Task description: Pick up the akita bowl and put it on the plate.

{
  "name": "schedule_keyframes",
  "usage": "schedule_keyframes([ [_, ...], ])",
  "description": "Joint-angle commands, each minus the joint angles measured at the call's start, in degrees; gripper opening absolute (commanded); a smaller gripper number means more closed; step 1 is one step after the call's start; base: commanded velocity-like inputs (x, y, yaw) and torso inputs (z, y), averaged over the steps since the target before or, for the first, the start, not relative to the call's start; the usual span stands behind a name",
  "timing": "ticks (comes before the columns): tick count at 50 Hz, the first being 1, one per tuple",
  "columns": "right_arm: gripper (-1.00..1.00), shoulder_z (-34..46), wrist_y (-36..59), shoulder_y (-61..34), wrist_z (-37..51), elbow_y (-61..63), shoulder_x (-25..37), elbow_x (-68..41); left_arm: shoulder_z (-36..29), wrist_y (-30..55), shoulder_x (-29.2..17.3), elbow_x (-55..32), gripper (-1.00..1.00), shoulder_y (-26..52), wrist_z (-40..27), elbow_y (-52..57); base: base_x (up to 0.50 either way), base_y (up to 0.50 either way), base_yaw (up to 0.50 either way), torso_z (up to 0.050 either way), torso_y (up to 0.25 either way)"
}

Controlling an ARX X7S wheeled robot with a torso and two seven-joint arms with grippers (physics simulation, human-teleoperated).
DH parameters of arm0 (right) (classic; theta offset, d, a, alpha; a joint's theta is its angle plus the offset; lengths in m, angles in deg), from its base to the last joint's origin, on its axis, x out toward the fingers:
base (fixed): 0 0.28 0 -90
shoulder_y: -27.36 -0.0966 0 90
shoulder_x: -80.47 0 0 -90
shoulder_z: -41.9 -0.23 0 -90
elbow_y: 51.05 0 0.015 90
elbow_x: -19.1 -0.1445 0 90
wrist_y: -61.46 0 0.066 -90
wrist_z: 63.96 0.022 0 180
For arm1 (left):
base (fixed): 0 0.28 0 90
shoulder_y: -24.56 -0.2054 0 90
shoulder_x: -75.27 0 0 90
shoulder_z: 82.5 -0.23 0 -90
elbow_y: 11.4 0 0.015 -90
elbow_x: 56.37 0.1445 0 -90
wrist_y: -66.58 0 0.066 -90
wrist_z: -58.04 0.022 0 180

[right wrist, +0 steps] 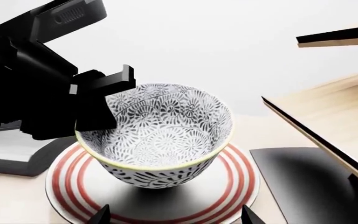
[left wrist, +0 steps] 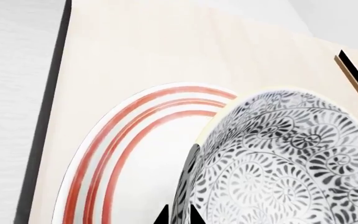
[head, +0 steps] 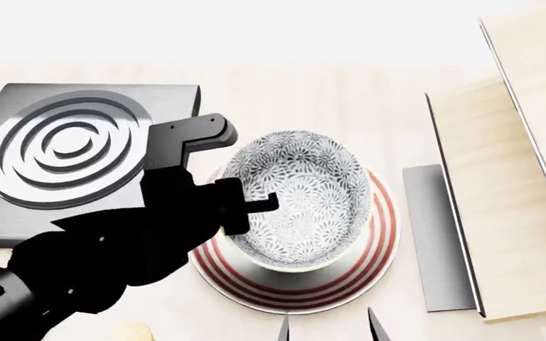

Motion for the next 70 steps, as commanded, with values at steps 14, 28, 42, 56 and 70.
schedule_keyframes([
  [14,1.0,0.69,-0.28,-0.03,-0.19,-0.3,0.04,0.23,0.77,0.71,0.06,-1.27,-1.0,-0.35,-0.96,-1.01,0.0,0.0,0.0,0.0,0.0],
  [28,1.0,0.95,-0.29,0.12,-0.27,-0.14,0.26,0.12,0.58,-0.73,0.06,-3.47,-1.0,-0.31,-0.59,-1.96,0.0,0.0,0.0,0.0,0.0],
  [42,1.0,1.39,-0.69,0.04,-0.58,-0.85,0.03,0.05,0.59,-0.24,0.06,-3.12,1.0,-0.31,-0.48,-1.54,0.0,0.0,0.0,0.0,0.0],
  [56,1.0,2.01,-1.04,-0.55,-1.08,-2.56,-0.7,0.03,0.68,-0.48,0.06,-1.7,1.0,0.0,-0.73,-1.53,0.0,0.0,0.0,0.0,0.0],
  [70,1.0,2.42,0.46,-0.3,-0.25,0.01,-0.38,0.53,1.24,2.16,0.06,5.97,1.0,1.99,-5.12,0.28,0.0,0.0,0.0,0.0,0.0],
])
